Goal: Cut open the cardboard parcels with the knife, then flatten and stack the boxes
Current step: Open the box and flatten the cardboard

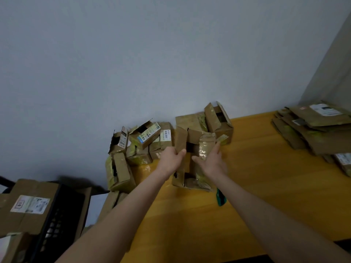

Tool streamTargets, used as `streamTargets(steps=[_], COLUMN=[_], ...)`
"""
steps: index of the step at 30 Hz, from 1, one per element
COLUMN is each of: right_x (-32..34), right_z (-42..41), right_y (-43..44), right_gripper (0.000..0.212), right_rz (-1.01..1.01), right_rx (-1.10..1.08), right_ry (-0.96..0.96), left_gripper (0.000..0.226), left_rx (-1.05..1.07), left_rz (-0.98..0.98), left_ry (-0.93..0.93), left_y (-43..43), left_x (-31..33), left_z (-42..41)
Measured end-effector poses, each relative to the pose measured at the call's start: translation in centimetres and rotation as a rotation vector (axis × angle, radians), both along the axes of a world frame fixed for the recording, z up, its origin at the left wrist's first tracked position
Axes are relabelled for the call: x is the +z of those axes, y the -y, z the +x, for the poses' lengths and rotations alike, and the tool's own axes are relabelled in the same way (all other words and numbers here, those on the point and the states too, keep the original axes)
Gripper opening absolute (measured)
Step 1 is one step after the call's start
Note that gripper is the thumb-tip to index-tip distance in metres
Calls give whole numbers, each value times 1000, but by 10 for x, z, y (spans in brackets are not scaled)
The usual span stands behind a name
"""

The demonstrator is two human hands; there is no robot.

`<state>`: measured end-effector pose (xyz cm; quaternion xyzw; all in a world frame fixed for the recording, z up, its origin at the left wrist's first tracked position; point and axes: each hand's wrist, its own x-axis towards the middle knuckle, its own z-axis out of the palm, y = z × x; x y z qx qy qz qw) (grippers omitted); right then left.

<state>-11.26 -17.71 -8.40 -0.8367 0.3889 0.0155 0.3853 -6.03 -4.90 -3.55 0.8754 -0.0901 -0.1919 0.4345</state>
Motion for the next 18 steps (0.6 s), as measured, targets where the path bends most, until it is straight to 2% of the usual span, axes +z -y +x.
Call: streamTargets(steps=[2,4,7,9,10,12,14,16,18], right_x=[7,12,14,14,13,9,4,-2,-1], right_z=[3,5,9,10,8,1,-6,-7,-5], right_y=[1,7,16,22,25,34,39,40,41], right_gripper=[115,105,65,35,32,38,45,63,90], right_rz=[-38,-87,-39,136,264,483,535,372,12], right_rx=[-20,6,118,71,10,-107,-166,-151,-33], right_ry=[-58,-113,-100,32,106,203,254,234,118], left_gripper=[30,28,18,21,23,24,26,24,18], left_rx=[-10,12,39,71,89,113,100,44,-36], left_rz=[38,18,-57,-91,-114,-164,-211,-220,-156], left_ry=[22,0,-95,-165,-204,-277,-331,-349,-310], left_y=[6,4,-8,-19,-26,-40,-50,-54,-51], left_x=[1,1,1,-1,-1,-1,1,2,1], left_z=[-4,0,9,17,21,30,36,37,38])
